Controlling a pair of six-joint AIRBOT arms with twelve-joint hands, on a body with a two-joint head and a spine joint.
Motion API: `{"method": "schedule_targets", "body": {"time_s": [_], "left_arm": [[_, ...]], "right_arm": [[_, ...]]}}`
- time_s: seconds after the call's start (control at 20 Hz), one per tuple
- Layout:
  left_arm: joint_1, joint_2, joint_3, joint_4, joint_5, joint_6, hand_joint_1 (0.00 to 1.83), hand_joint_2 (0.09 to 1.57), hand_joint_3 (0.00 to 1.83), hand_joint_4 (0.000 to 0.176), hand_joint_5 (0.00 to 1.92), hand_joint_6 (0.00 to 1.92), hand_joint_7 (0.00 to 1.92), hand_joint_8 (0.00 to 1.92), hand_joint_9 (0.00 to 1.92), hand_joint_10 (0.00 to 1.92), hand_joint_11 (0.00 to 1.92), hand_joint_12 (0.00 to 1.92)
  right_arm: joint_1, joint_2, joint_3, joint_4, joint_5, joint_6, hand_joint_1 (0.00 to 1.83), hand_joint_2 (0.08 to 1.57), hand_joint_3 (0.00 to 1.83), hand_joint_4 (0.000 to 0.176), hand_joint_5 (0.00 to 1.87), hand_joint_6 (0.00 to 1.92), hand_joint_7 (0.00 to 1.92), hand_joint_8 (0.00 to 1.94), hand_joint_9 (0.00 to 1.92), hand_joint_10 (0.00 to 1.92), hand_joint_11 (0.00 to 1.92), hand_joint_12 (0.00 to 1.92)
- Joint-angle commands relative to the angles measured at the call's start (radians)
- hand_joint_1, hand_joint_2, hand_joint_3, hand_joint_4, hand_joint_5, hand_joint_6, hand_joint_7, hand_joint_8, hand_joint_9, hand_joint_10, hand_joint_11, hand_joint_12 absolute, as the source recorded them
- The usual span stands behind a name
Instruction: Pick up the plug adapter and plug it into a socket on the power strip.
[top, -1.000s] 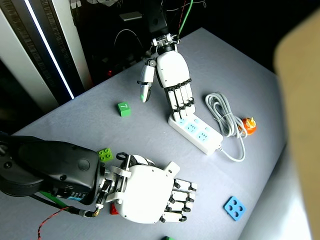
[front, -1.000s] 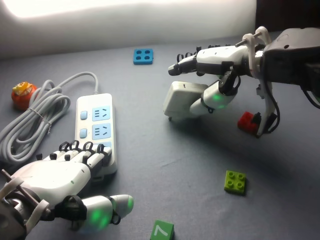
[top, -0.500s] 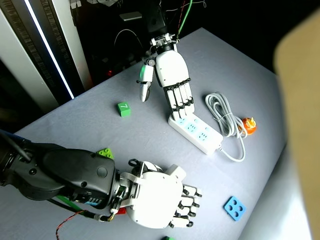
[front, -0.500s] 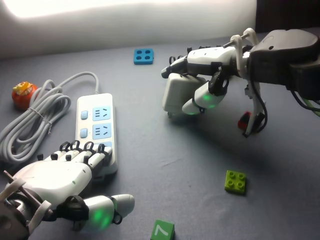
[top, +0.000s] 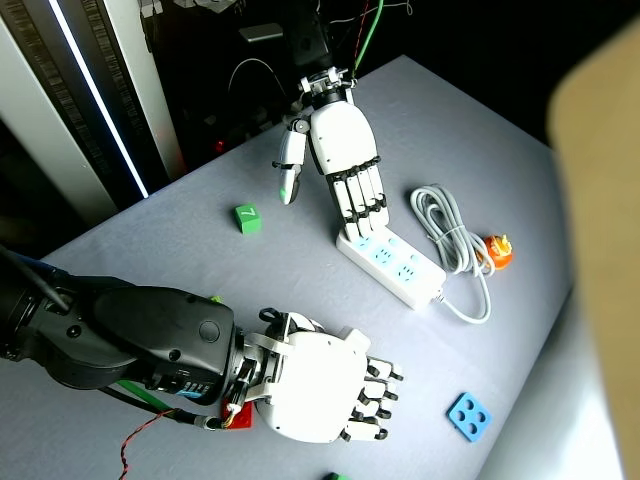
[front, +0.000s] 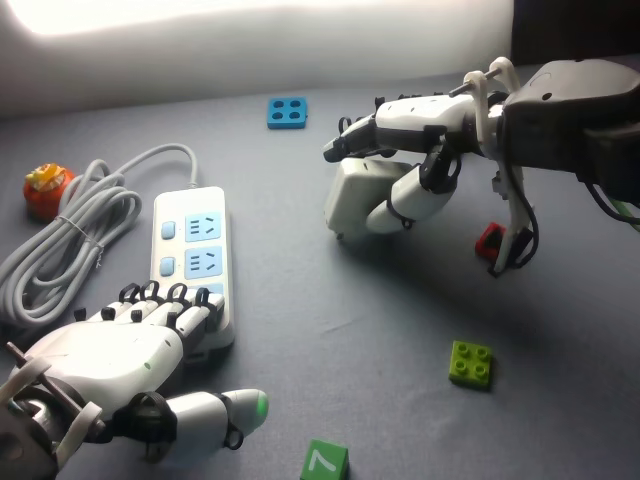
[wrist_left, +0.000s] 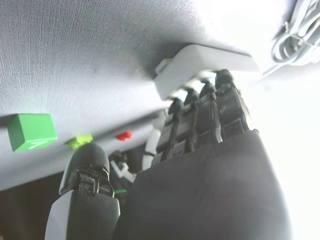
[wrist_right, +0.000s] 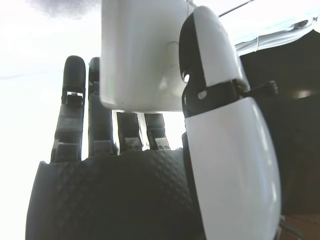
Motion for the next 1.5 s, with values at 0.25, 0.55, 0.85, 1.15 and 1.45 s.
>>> {"method": "schedule_targets", "body": {"time_s": [0.25, 0.55, 0.85, 1.15, 1.45], "left_arm": [[0.007, -0.006, 0.0, 0.019, -0.007, -0.006, 0.0, 1.25, 0.0, 0.0, 0.0, 0.0, 0.0, 0.0, 0.0, 0.0, 0.0, 0.0], [0.01, -0.006, 0.004, 0.013, 0.003, -0.036, 0.0, 1.24, 0.0, 0.0, 0.02, 0.01, 0.01, 0.0, 0.0, 0.0, 0.0, 0.0], [0.008, -0.006, 0.006, 0.013, 0.003, -0.043, 0.0, 1.24, 0.0, 0.0, 0.02, 0.01, 0.0, 0.0, 0.0, 0.0, 0.0, 0.0], [0.001, -0.006, 0.008, 0.013, 0.003, -0.043, 0.0, 1.24, 0.0, 0.0, 0.01, 0.0, 0.0, 0.0, 0.0, 0.0, 0.0, 0.0], [-0.004, -0.006, 0.009, 0.013, 0.003, -0.043, 0.0, 1.24, 0.0, 0.0, 0.03, 0.01, 0.04, 0.01, 0.03, 0.01, 0.02, 0.01]], "right_arm": [[-0.007, 0.01, -0.007, 0.015, 0.024, -0.001, 1.14, 1.07, 0.0, 0.0, 0.42, 0.03, 0.44, 0.02, 0.4, 0.03, 0.0, 1.07], [-0.012, 0.004, -0.007, 0.015, 0.026, -0.001, 1.14, 1.15, 0.0, 0.0, 0.87, 0.91, 0.98, 0.04, 0.92, 0.12, 0.4, 1.28], [-0.013, 0.003, -0.008, 0.015, 0.025, -0.005, 1.23, 1.1, 0.0, 0.0, 0.94, 0.97, 1.1, 0.92, 1.08, 0.58, 0.67, 1.34], [0.03, 0.077, -0.122, 0.015, 0.036, -0.056, 1.24, 1.1, 0.0, 0.0, 0.94, 0.98, 1.1, 0.9, 1.11, 0.6, 0.73, 1.32], [0.044, 0.109, -0.183, 0.015, 0.088, -0.088, 1.24, 1.11, 0.0, 0.0, 0.93, 0.96, 1.08, 0.97, 1.03, 0.7, 0.65, 1.38]]}}
